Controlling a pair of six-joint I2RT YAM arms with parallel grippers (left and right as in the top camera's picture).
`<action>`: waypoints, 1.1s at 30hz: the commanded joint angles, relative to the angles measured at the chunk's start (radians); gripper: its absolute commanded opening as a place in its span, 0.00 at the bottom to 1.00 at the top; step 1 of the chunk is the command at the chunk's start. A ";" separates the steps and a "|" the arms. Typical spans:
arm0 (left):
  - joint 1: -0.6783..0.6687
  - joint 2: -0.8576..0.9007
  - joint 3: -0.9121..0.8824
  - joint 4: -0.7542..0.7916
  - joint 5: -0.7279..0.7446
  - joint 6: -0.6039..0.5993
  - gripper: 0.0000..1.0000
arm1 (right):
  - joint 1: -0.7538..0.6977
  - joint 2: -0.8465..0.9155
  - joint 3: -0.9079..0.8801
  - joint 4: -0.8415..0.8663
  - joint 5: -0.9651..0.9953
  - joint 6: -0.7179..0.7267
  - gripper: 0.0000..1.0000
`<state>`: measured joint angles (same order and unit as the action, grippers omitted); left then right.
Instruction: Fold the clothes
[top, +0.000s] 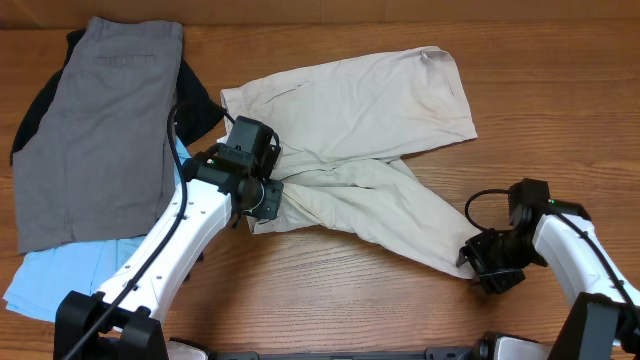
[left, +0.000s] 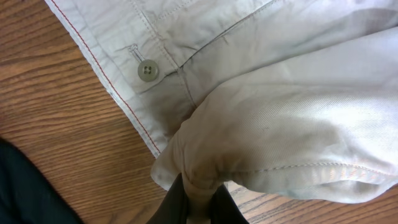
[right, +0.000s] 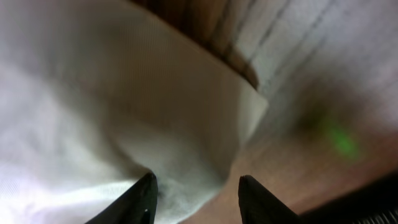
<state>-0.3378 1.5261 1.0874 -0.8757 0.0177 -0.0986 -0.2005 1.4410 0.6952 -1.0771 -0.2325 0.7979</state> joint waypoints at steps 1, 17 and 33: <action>0.010 0.003 0.026 0.004 -0.017 -0.010 0.04 | 0.006 -0.008 -0.037 0.050 -0.004 0.028 0.47; 0.010 0.003 0.026 -0.021 -0.018 -0.010 0.04 | 0.002 -0.008 -0.058 0.196 0.116 0.093 0.04; 0.011 -0.018 0.252 -0.218 -0.031 -0.001 0.04 | -0.053 -0.087 0.479 -0.133 0.143 -0.154 0.04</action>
<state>-0.3378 1.5261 1.2701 -1.0672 0.0177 -0.0986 -0.2428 1.3823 1.0546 -1.1767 -0.1238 0.7330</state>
